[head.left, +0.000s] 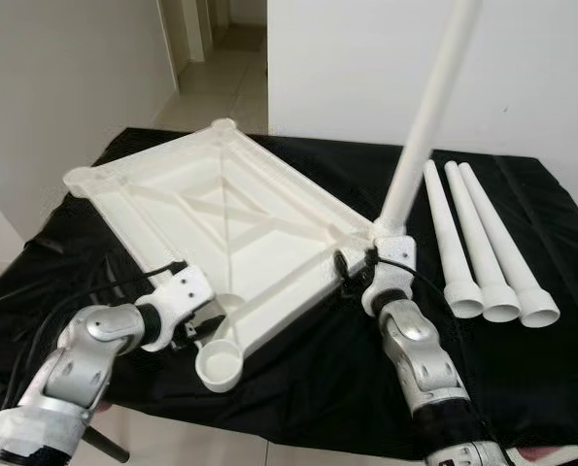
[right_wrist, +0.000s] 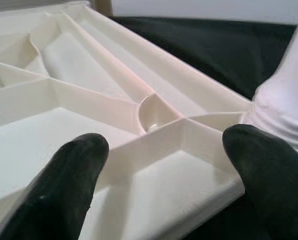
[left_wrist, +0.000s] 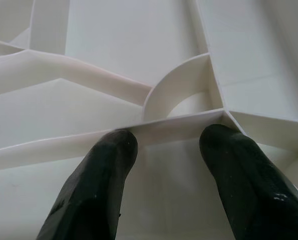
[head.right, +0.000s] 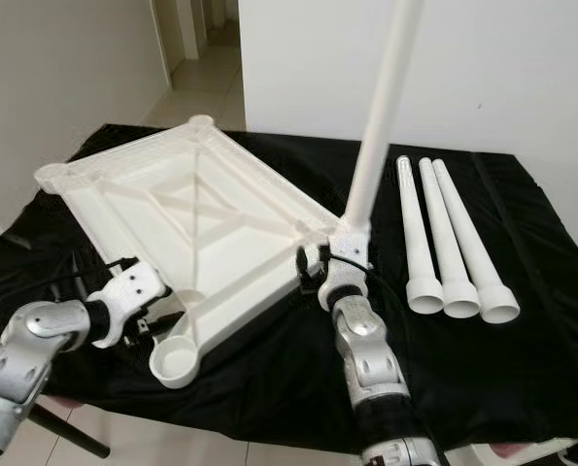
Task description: Building children table
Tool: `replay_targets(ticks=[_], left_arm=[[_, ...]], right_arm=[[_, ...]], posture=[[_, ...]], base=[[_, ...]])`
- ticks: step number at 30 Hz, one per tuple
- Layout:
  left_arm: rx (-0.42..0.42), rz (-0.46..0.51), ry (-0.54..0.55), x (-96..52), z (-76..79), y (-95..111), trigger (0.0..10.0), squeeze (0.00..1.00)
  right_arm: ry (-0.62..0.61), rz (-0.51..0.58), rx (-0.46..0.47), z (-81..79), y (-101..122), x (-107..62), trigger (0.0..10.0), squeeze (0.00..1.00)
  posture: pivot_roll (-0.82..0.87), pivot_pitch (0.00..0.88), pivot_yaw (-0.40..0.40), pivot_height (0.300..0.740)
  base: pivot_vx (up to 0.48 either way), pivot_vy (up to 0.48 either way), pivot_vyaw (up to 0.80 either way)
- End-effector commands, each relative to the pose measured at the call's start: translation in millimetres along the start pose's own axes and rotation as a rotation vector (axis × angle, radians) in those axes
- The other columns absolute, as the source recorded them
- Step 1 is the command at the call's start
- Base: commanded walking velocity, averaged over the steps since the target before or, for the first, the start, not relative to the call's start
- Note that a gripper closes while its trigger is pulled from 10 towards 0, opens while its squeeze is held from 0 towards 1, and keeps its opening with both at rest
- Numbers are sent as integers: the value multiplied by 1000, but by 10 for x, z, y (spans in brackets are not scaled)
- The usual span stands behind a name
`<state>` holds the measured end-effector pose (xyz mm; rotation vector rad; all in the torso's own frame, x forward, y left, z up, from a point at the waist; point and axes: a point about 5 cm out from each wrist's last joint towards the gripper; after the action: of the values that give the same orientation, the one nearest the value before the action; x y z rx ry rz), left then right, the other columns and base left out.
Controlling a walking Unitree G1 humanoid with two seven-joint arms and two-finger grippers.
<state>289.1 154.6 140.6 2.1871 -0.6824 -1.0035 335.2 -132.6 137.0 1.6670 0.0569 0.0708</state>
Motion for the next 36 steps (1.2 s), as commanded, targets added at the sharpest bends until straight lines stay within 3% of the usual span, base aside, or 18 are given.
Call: replay_targets(ticks=[1,10,11,13,15,18,23,27,33,36], left_arm=[[20,33,-79,82,122,70,10000,0],[34,56,-86,165,144,162,10000,0],[38,56,-78,191,131,170,10000,0],[38,56,-78,191,131,170,10000,0],[44,47,-64,216,105,165,10000,0],[44,47,-64,216,105,165,10000,0],[44,36,-57,215,96,148,10000,0],[43,23,-47,205,63,126,10000,0],[39,18,-41,197,58,113,10000,0],[39,18,-40,202,45,118,10000,0]], right_arm=[[-29,-35,8,34,-70,-3,10000,0],[-81,-83,100,-37,-124,125,10000,0],[-54,-32,109,-102,-80,103,10000,0],[-54,-32,109,-102,-80,103,10000,0],[-62,49,165,-146,-17,21,10000,0],[-62,49,165,-146,-17,21,10000,0],[-173,114,250,-72,0,-120,10000,0],[-270,145,267,24,22,-194,10000,0],[-348,126,307,111,-29,-229,10000,0],[-359,71,375,107,-105,-201,10000,0]], posture=[[5,58,31,740],[16,59,29,740],[17,61,27,740],[17,61,27,740],[13,66,24,740],[13,66,24,740],[11,69,21,740],[12,71,18,740],[10,72,18,740],[9,73,19,740]], base=[[0,0,0],[0,0,0],[0,0,0],[0,0,0],[0,0,0],[0,0,0],[0,0,0],[0,0,0],[0,0,0],[0,0,0]])
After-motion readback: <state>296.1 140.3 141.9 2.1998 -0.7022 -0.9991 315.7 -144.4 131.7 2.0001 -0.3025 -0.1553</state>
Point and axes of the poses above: a point about 5 cm out from each wrist's last joint towards the gripper, its own x axis pointing out of the wrist towards the gripper, its own y axis along the axis of the wrist's last joint, z = x × y, and after that the axes turned 9 degrees about x, right-handed
